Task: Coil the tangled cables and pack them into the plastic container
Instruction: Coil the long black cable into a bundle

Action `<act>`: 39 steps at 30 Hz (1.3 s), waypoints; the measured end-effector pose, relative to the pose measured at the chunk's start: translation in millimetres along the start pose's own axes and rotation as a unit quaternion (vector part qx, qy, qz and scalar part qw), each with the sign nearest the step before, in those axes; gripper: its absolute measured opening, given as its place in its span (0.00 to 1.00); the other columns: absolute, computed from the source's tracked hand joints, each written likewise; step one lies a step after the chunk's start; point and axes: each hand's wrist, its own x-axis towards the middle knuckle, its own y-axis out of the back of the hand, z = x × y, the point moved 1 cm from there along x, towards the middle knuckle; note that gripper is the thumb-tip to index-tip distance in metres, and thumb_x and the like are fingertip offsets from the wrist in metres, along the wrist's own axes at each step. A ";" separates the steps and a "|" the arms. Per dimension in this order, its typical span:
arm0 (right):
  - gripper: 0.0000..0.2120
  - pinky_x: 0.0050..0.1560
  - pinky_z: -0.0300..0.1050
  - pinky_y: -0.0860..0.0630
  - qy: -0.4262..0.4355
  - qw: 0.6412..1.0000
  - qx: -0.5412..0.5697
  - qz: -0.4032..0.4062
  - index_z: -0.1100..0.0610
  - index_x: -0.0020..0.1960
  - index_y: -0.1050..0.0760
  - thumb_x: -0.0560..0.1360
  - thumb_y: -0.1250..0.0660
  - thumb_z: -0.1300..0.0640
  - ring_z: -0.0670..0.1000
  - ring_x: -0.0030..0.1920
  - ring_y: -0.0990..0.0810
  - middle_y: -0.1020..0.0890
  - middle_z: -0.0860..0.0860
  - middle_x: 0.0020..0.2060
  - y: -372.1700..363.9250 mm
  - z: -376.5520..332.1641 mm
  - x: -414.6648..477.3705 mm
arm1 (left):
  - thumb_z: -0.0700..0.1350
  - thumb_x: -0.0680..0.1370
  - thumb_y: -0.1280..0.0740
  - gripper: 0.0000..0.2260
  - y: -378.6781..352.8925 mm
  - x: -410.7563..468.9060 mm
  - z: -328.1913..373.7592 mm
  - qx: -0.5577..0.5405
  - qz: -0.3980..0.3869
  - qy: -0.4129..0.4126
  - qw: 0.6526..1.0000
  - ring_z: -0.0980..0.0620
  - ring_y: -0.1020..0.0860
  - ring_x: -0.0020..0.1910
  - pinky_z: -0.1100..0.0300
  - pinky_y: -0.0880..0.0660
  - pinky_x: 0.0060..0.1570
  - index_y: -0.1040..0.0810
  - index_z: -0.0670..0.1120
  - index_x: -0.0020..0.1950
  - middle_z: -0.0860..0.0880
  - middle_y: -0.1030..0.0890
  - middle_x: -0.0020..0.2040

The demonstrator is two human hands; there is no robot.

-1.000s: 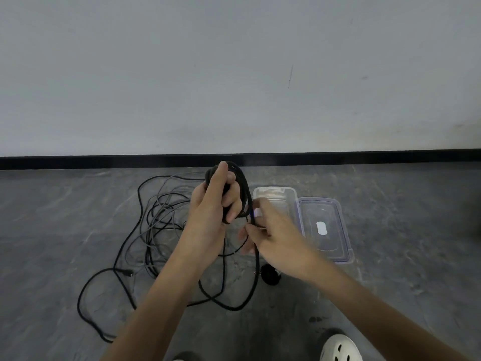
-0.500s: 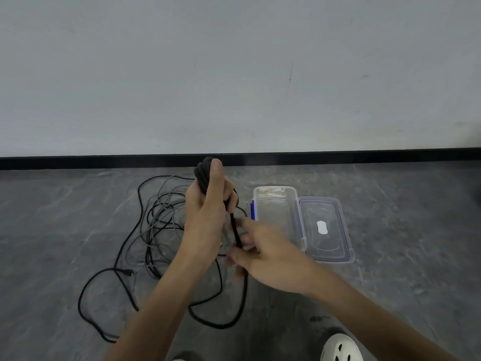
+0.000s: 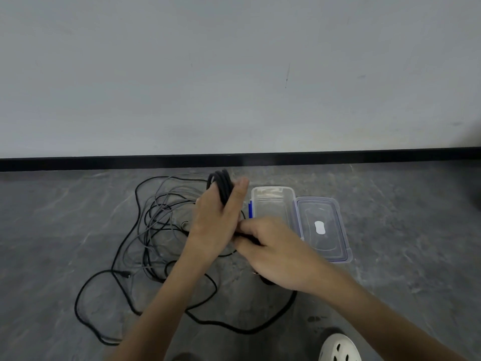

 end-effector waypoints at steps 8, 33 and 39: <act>0.10 0.29 0.39 0.26 -0.078 0.977 0.169 -0.104 0.61 0.50 0.26 0.82 0.43 0.59 0.44 0.26 0.28 0.29 0.46 0.26 3.1 0.2 -4.4 | 0.68 0.71 0.45 0.33 4.2 1.7 -2.1 0.063 -0.010 0.000 0.998 0.52 0.28 0.28 0.63 0.34 0.31 0.28 0.36 0.40 0.42 0.26 0.30; 0.15 0.48 0.58 0.21 0.098 0.986 0.088 0.107 0.62 0.43 0.20 0.65 0.26 0.51 0.61 0.41 0.18 0.16 0.57 0.37 63.8 13.7 3.0 | 0.67 0.76 0.46 0.26 1.5 -13.0 12.4 -0.175 -0.379 0.123 0.900 0.55 0.33 0.25 0.63 0.32 0.33 0.27 0.44 0.45 0.53 0.32 0.29; 0.03 0.42 0.30 0.26 0.089 0.981 0.162 0.063 0.59 0.45 0.22 0.72 0.31 0.60 0.40 0.38 0.21 0.18 0.45 0.35 76.8 18.1 -0.5 | 0.57 0.80 0.42 0.15 2.6 -17.6 20.3 -0.238 -0.409 0.093 0.876 0.55 0.35 0.24 0.67 0.33 0.31 0.26 0.47 0.43 0.52 0.34 0.29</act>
